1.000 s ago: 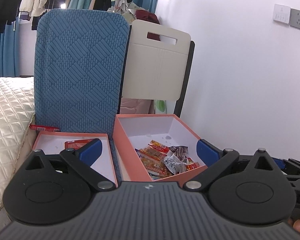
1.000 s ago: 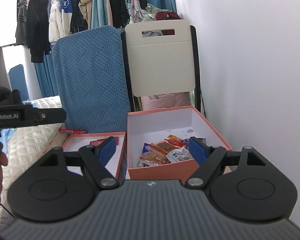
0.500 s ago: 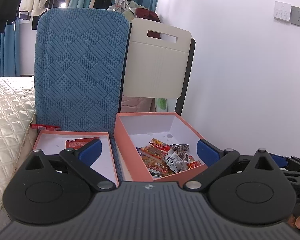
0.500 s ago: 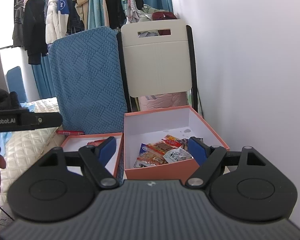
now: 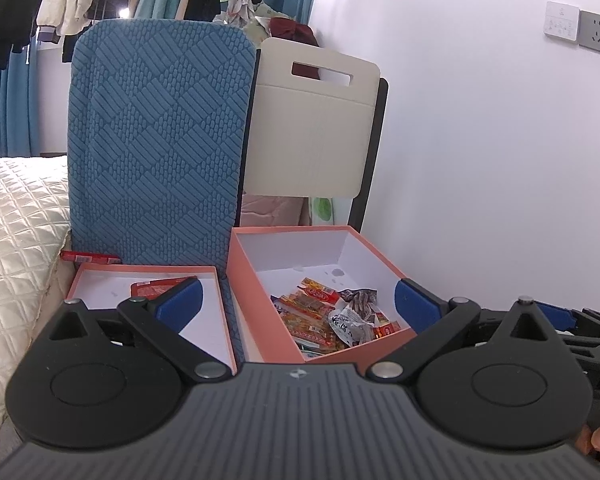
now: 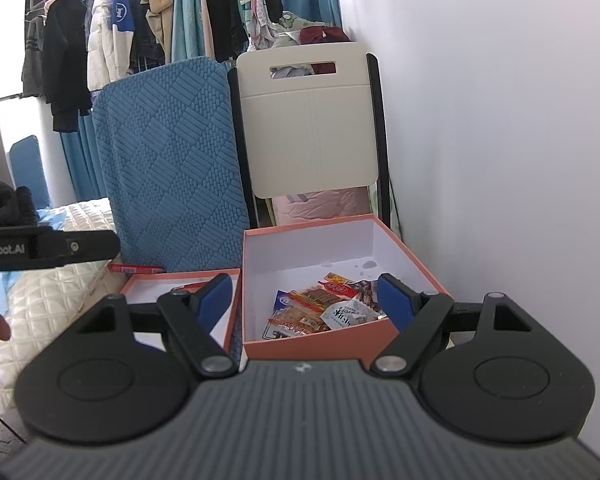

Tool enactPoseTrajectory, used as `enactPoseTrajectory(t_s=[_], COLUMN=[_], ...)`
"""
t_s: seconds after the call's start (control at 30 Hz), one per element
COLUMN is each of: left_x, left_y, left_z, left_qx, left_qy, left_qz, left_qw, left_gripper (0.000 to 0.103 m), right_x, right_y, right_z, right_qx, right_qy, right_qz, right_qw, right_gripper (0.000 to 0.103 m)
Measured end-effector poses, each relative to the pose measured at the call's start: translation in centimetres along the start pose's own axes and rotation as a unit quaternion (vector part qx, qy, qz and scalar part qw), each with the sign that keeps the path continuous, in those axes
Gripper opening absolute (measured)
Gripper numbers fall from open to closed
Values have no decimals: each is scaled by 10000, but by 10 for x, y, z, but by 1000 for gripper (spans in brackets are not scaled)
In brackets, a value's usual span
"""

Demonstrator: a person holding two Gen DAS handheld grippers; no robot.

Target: Organize snacks

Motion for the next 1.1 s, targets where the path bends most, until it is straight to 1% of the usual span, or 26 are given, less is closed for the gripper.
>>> enactPoseTrajectory(t_s=[0.63, 1.1], left_x=[-4, -5], left_y=[-7, -8], left_z=[-1, -4], left_qx=[-20, -125], left_qy=[11, -53], left_qz=[0, 17], left_qw=[10000, 9999], left_gripper=[103, 103], right_x=[-3, -2], right_y=[-1, 3], right_z=[4, 8], right_qx=[37, 159], right_qy=[-17, -23], right_qz=[24, -33], right_qw=[10000, 9999], right_gripper=[81, 81])
Point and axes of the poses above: each gripper's, at about its wrist camera, not at the fingertips, and y roughly the way its jaws point, z to its right, x to its underside, the point moved 5 cm from there along y, roughly the way its jaws point, and after that the axes turned 13 degrees about -y, right-handed, at the moved point
